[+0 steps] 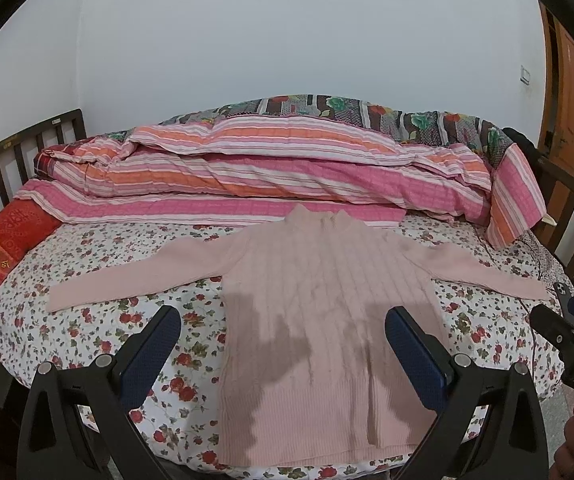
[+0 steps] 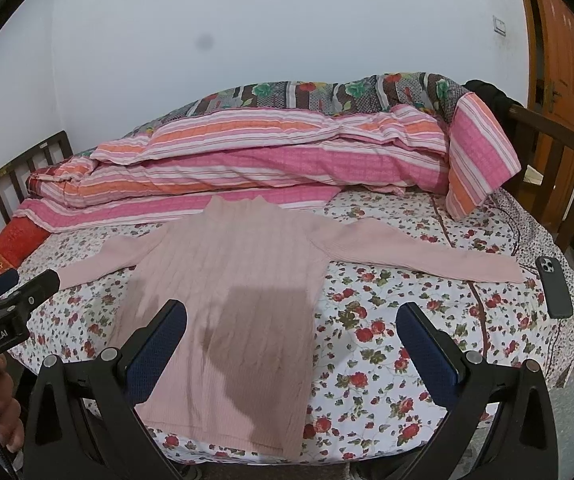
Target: Fold small clothes
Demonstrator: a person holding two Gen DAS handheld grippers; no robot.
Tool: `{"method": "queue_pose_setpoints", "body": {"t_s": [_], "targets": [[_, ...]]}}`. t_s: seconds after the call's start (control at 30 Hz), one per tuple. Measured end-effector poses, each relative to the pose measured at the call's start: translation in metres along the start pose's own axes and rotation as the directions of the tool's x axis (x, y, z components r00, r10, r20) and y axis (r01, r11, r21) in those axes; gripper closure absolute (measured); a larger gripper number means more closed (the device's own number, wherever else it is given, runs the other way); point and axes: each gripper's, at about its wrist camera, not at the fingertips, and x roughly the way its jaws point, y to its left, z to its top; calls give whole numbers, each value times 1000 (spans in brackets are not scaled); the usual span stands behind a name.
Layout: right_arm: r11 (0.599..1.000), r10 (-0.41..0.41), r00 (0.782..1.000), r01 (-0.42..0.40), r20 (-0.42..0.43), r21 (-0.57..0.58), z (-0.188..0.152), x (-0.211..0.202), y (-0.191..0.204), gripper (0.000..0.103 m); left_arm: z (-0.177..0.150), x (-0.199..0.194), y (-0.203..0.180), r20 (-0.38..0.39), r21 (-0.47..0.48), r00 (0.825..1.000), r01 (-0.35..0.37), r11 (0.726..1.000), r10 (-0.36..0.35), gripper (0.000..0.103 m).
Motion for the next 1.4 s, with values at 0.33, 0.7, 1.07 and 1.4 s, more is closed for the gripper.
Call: {"method": "queue_pose_setpoints", "body": {"t_s": [0.33, 0.7, 1.07, 1.4], "targets": [[1000, 5, 1000, -5, 3, 2, 1, -2, 1, 0, 2, 0, 0, -2, -3, 1000, 4, 1000, -4, 0], [1000, 6, 1000, -6, 6, 1, 3, -3, 3, 0, 7, 0, -3, 1, -3, 1000, 5, 1000, -5, 0], [1000, 8, 1000, -8, 10, -3, 4, -5, 6, 0, 6, -1, -2, 2, -4, 1000, 7, 1000, -7, 0], [1000, 6, 1000, -6, 5, -6, 5, -1, 10, 0, 10, 5, 2, 15, -16, 999, 38, 999, -38, 0]]}}
